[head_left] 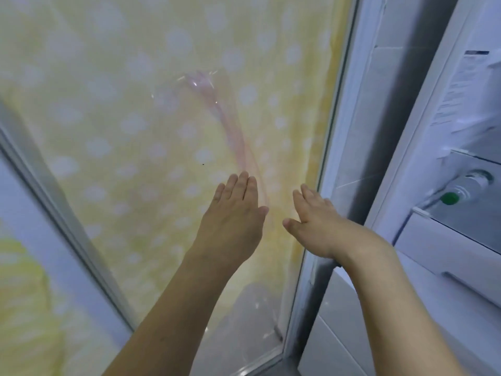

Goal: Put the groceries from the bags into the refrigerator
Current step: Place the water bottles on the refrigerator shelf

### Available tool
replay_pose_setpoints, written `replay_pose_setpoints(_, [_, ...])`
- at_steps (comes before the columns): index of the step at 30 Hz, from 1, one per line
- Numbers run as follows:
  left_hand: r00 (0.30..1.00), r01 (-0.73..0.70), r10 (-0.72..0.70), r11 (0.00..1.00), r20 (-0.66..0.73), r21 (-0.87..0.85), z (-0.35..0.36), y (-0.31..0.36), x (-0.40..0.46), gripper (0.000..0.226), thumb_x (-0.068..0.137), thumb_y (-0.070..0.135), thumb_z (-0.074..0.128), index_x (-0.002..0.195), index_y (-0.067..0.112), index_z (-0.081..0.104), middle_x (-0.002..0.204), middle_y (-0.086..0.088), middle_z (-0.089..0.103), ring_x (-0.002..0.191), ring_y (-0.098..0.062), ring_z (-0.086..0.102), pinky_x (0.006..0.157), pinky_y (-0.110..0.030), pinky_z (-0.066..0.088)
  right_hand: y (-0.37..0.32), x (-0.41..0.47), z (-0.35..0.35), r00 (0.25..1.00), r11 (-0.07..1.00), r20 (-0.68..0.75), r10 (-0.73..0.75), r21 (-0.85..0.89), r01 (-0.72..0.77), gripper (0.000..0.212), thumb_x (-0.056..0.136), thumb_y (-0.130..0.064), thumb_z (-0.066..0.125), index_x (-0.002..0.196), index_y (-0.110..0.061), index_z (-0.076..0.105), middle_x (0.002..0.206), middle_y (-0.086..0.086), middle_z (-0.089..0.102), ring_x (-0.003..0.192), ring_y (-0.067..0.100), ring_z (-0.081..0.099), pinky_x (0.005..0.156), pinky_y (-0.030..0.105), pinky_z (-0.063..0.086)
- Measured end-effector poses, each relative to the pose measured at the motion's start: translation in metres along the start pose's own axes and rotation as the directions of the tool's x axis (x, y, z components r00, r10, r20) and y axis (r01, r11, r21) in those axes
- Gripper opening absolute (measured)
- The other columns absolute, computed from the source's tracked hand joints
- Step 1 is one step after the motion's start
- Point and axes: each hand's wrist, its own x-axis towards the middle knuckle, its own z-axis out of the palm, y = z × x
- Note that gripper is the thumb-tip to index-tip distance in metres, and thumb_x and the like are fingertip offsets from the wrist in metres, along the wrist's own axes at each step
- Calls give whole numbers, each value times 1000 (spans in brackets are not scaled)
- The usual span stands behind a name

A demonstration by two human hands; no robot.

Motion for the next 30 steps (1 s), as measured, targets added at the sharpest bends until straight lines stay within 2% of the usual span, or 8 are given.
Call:
replay_pose_setpoints(7, [980,199,-199,979,-8,38,-25,-54,-54,64,107,41,22,158,10,-3,166,-5,-8,153,-19,-8,124,-35,-4,-71,0,18,977,978,40,-208,-29,209,68,106,-40,27,155,-11,-8,161,6,-22,149,20,-18,119,34,-8])
replay_pose_setpoints(11, [946,325,-325,944,-14,62,-39,-77,-89,63,108,41,20,158,11,-5,166,-5,-10,153,-19,-10,123,-35,-5,-110,0,28,941,941,66,-331,-55,334,68,106,-39,27,155,-9,-9,161,8,-21,149,20,-17,120,35,-8])
replay_pose_setpoints(16, [898,439,-436,889,-50,131,-52,-103,-127,63,107,40,22,157,8,0,166,-8,-4,153,-23,-5,123,-37,-1,-154,-4,41,882,883,101,-460,-53,467,68,106,-38,28,155,-11,-8,161,6,-22,149,20,-18,119,34,-9])
replay_pose_setpoints(22, [812,583,-575,788,-101,197,-69,-131,-182,64,107,39,24,157,7,0,166,-9,-2,153,-24,-2,122,-37,1,-207,-17,56,782,784,137,-609,-44,619,67,106,-38,28,156,-12,-8,161,5,-23,149,18,-19,119,33,-10])
replay_pose_setpoints(30, [628,777,-762,605,-159,174,-93,-164,-272,65,106,41,26,157,7,5,166,-9,1,153,-24,-1,122,-36,1,-291,-56,90,573,580,182,-799,-13,814,67,105,-38,29,156,-11,-6,162,6,-19,150,18,-16,119,34,-9])
